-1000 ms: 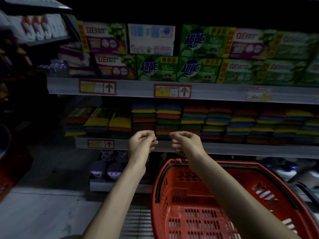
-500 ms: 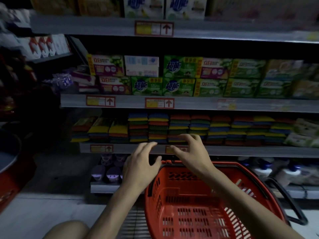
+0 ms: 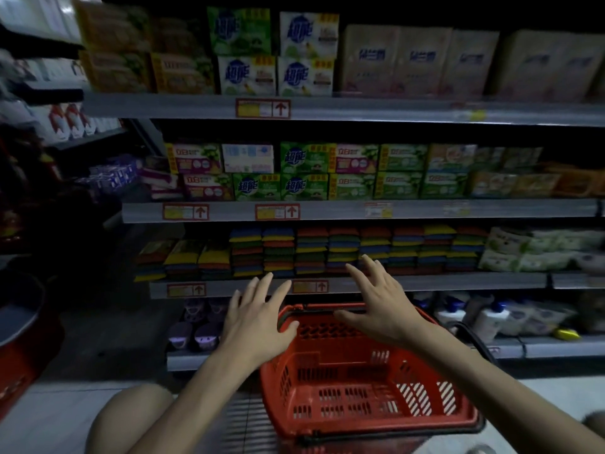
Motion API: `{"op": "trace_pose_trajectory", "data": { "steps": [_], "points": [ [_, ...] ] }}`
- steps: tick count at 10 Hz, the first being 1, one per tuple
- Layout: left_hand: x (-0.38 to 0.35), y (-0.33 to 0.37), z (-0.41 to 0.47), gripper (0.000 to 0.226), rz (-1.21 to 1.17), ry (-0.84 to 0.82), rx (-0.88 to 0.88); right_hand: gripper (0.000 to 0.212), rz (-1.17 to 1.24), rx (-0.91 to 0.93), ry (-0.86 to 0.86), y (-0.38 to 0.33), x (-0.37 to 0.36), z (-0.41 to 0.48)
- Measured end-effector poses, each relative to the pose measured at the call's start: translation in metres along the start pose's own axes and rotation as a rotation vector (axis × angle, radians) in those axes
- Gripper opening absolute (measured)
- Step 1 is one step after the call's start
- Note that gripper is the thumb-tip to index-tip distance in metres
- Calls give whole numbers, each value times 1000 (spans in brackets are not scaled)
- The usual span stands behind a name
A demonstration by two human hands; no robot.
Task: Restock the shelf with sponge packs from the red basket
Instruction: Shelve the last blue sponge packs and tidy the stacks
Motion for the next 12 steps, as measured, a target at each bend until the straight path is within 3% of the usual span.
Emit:
{"op": "trace_pose_trajectory", "data": {
  "steps": [3,5,6,8,9,10,12],
  "points": [
    [-24,37,-33,79,137,-33,-93,101,-82,-5,-64,49,-11,-45],
    [-85,48,-30,89,175,-245,-177,100,-104,-14,-224,104,-73,-68],
    [-120,55,-37,106,217,-418,-218,91,-44,-55,-356,128,-113,-90],
    [-179,46,-50,108,274,-657,-163,117,-23,-71,-528,147,-165,-116],
    [-182,52,-45,112,286,-680,-141,103,-62,-10,-495,148,-169,-123],
    [-175,63,-44,100,240,-644,-132,89,-136,50,-432,153,-174,-128],
    [-172,92,-71,52,111,-368,-78,77,-111,52,-339,144,-180,-136]
  ]
}}
Point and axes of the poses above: each hand's wrist, its own z-axis towards the middle knuckle, its own x-axis out of the back of the hand, y = z × x, the point moved 4 cm from there along z, towards the middle knuckle, and after that the axes turned 1 degree about y, right-handed, at the moved point
